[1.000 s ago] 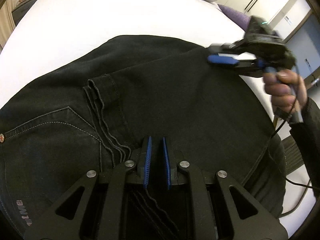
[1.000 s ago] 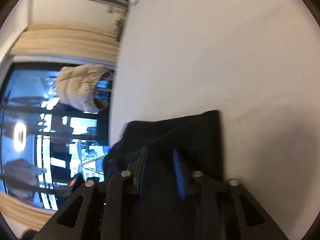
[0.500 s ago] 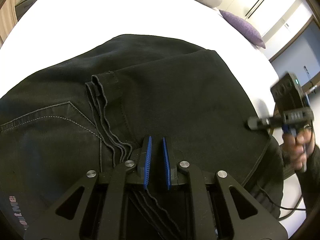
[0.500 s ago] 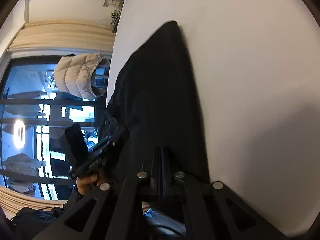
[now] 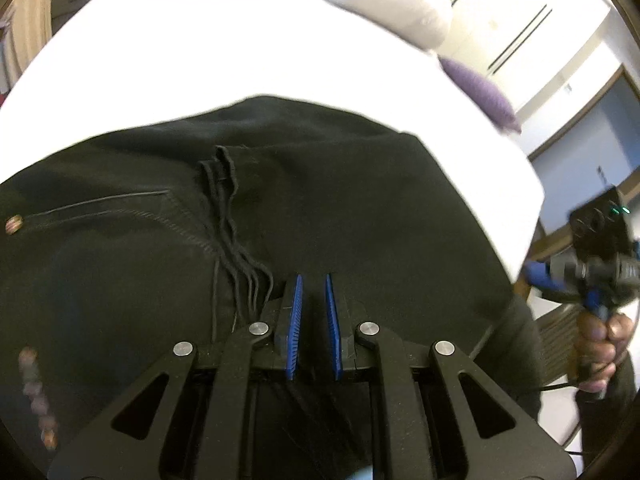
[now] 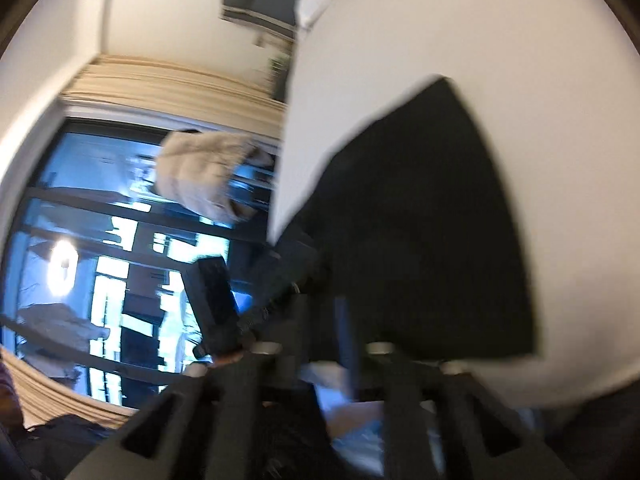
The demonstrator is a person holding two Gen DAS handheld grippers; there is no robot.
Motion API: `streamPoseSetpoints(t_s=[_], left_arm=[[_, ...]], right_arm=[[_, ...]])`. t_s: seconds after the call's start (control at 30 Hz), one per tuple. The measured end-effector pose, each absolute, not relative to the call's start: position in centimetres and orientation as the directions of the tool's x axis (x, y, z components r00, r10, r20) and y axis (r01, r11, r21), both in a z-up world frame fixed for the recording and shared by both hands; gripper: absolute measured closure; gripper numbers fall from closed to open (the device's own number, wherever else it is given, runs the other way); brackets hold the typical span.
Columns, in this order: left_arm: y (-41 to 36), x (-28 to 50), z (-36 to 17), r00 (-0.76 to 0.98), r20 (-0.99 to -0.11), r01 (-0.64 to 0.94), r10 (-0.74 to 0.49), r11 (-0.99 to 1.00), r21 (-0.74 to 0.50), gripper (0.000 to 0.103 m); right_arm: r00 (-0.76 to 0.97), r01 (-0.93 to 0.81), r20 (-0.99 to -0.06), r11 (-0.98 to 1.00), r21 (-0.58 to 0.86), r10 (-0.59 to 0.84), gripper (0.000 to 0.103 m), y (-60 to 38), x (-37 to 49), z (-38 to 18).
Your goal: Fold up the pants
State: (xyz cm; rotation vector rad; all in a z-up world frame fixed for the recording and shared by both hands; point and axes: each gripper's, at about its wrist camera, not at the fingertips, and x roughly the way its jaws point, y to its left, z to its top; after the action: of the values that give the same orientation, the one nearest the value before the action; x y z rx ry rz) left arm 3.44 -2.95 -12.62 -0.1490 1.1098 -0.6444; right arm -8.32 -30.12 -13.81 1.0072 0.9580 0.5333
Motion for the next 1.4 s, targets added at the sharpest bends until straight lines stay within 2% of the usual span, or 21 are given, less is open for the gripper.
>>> streamPoseSetpoints(t_s=[0.07,0.1,0.13,0.17,0.2,0.3,0.5,0.6,0.8,1.0,1.03,1.1,1.13,1.17,1.23,1.4], left_arm=[[-0.4,2.1,-11.1,0.325,-0.754,0.399,-0.571,0.805,-0.438,0.091],[0.7,1.6,-10.5,0.338,-0.744,0.386,-0.576,0.806,-0.449,0.091],[2.5,0.9,-9.9,0.359,-0.727,0.362,-0.586,0.805,-0.470,0.091],[4.3,0.3,-9.4,0.377,-0.713,0.337,-0.591,0.805,-0.489,0.091],[6.2,-0.4,-8.9,0.400,-0.701,0.307,-0.590,0.807,-0.504,0.091],[12.2,-2.8,-8.4,0.467,-0.682,0.198,-0.563,0.818,-0.540,0.091],[23.0,-8.1,-11.0,0.571,-0.669,-0.113,-0.475,0.762,-0.638,0.091],[26.0,-10.1,-12.5,0.603,-0.629,-0.197,-0.490,0.673,-0.713,0.091],[27.5,-10.0,-16.2,0.600,-0.542,-0.243,-0.588,0.511,-0.824,0.091],[27.9,-9.4,-19.0,0.609,-0.490,-0.275,-0.624,0.414,-0.868,0.091],[28.1,-9.5,-19.3,0.617,-0.473,-0.277,-0.629,0.389,-0.879,0.088],[28.2,-9.7,-19.6,0.630,-0.442,-0.269,-0.638,0.354,-0.896,0.074],[28.4,-9.8,-19.7,0.640,-0.425,-0.261,-0.640,0.338,-0.904,0.055],[28.5,-9.8,-19.7,0.648,-0.413,-0.255,-0.639,0.329,-0.909,0.041],[28.7,-9.9,-19.3,0.666,-0.402,-0.240,-0.628,0.330,-0.913,0.036],[29.9,-11.3,-19.3,0.693,-0.402,-0.271,-0.598,0.301,-0.914,0.036]], right_arm=[[0.508,0.080,-0.424,0.449,0.890,0.750,0.020,-29.5,-6.9,-15.3],[0.497,0.110,-0.447,0.457,0.883,0.744,0.026,-29.1,-6.2,-16.4],[0.463,0.149,-0.510,0.503,0.851,0.725,0.034,-28.3,-5.3,-18.0],[0.451,0.161,-0.563,0.558,0.814,0.692,0.047,-27.8,-5.0,-18.6],[0.456,0.163,-0.582,0.579,0.799,0.674,0.046,-27.6,-5.0,-18.6],[0.461,0.187,-0.558,0.539,0.821,0.690,0.044,-28.0,-5.3,-17.5],[0.512,0.040,-0.387,0.429,0.902,0.766,0.042,-24.8,-5.3,-13.3],[0.483,0.022,-0.370,0.412,0.911,0.794,0.042,-22.3,-4.0,-13.4],[0.428,0.013,-0.356,0.388,0.922,0.831,0.042,-18.8,-2.5,-14.1],[0.449,0.008,-0.330,0.366,0.930,0.830,0.041,-18.9,-2.4,-13.7],[0.452,0.009,-0.331,0.367,0.930,0.828,0.041,-19.0,-2.4,-13.7],[0.453,0.011,-0.334,0.369,0.929,0.827,0.041,-19.2,-2.4,-13.8],[0.451,0.011,-0.336,0.372,0.928,0.827,0.041,-19.2,-2.5,-13.9],[0.449,0.012,-0.338,0.373,0.928,0.827,0.041,-19.0,-2.4,-13.9],[0.447,0.009,-0.338,0.373,0.928,0.829,0.041,-18.9,-2.6,-14.1],[0.431,-0.002,-0.350,0.388,0.921,0.832,0.041,-18.3,-2.6,-13.8]])
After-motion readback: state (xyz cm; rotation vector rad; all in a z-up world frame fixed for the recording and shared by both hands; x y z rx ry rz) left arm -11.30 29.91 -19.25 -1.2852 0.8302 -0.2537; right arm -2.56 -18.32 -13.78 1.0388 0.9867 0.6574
